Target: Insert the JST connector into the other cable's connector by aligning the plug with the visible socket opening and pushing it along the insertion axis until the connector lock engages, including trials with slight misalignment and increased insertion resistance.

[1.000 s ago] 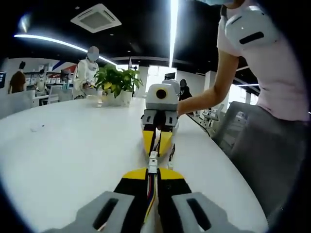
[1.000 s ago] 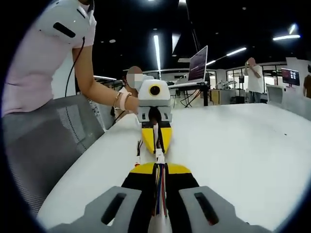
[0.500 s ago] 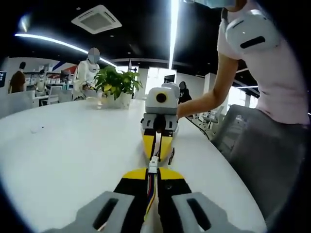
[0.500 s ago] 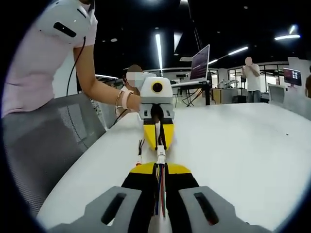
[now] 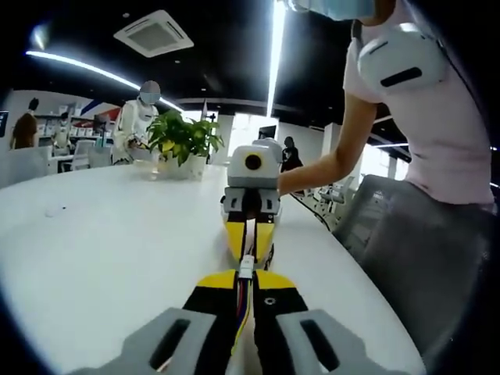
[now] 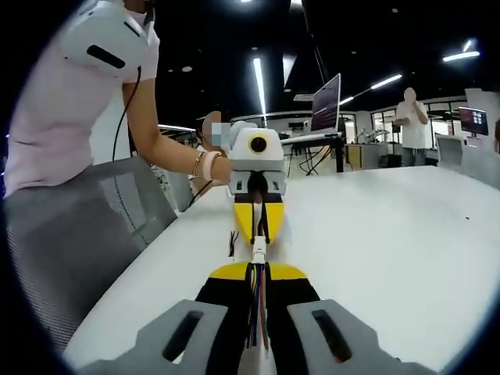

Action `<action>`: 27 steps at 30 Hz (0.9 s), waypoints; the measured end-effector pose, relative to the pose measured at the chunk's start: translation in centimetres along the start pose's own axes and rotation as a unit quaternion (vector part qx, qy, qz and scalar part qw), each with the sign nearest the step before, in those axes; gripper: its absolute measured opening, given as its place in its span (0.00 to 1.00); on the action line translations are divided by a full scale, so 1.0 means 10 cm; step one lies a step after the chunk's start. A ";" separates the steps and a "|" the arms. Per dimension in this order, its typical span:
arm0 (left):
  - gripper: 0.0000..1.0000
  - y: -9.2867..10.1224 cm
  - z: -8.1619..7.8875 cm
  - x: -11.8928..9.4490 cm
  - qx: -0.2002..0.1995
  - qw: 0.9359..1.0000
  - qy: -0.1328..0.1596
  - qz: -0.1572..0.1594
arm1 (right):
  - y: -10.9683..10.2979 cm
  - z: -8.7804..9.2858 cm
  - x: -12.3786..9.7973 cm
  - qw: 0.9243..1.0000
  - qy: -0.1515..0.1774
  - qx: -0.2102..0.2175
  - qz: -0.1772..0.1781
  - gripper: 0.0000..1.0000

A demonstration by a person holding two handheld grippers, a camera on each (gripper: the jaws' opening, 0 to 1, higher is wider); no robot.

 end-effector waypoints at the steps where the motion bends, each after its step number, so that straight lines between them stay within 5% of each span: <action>1: 0.01 0.00 0.00 0.00 0.002 1.000 -0.002 0.000 | -0.01 0.01 0.00 1.000 -0.004 -0.003 -0.002 0.03; 27: 0.00 -0.03 -0.02 0.06 -0.019 0.999 0.030 0.017 | -0.01 -0.02 -0.02 1.000 0.006 0.030 -0.006 0.02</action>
Point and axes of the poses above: the point that each gripper's makers call its tool centre point, and the gripper's own axes: x roughly forward along the fingers, y roughly to its right, z roughly out of its underside, the point moved 2 cm from there along -x, roughly backward along the fingers, and after that the axes turned 2 degrees about -y, right-handed, at the moved point
